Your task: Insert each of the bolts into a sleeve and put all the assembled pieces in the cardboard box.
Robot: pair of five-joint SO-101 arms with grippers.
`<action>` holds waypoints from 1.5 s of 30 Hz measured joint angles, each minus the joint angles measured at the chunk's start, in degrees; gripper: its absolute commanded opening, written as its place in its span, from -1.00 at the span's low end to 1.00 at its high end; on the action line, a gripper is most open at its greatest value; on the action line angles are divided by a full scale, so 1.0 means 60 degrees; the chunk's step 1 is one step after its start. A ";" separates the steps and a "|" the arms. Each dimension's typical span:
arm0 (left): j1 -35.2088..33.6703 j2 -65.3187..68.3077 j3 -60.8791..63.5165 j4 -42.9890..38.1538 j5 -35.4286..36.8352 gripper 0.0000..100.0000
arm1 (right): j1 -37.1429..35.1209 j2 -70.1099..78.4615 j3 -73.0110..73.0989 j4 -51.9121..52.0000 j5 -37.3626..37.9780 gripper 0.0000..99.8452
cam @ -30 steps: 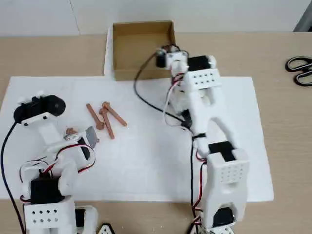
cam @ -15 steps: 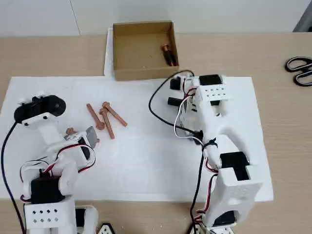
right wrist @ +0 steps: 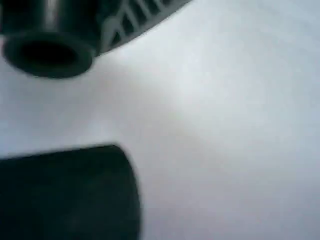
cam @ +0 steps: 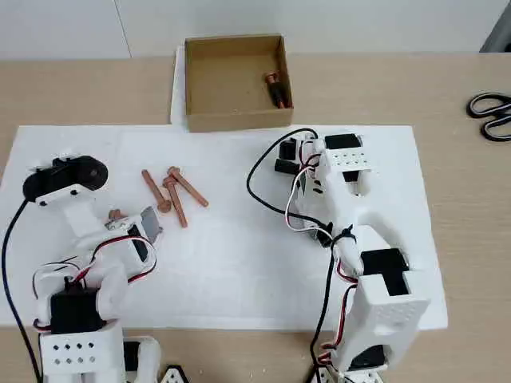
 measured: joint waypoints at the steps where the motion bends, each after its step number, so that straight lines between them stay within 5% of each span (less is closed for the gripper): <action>1: 0.0000 0.0000 0.0000 0.0000 0.0000 -0.63 | 0.0000 0.0000 0.0000 0.0000 0.0000 -0.82; 20: 0.0000 0.0000 0.0000 0.0000 0.0000 -0.63 | -0.0015 0.0205 0.0264 -0.0029 0.0000 -0.75; 23: 0.0000 0.0000 0.0000 0.0000 0.0000 -0.63 | -0.0015 0.0264 0.0264 -0.0044 0.0000 -0.77; 26: 0.0000 0.0000 0.0000 0.0000 0.0000 -0.63 | -0.0015 0.0293 0.0264 -0.0044 0.0029 -1.00; 36: 0.0000 0.0000 0.0000 0.0000 -0.0029 -0.63 | 0.0278 0.0337 -0.0015 0.0132 0.0264 -0.99; 45: 0.0000 0.0762 -0.1626 0.1480 -0.1949 -0.63 | 0.0908 0.0352 -0.1465 0.1553 0.0864 -0.99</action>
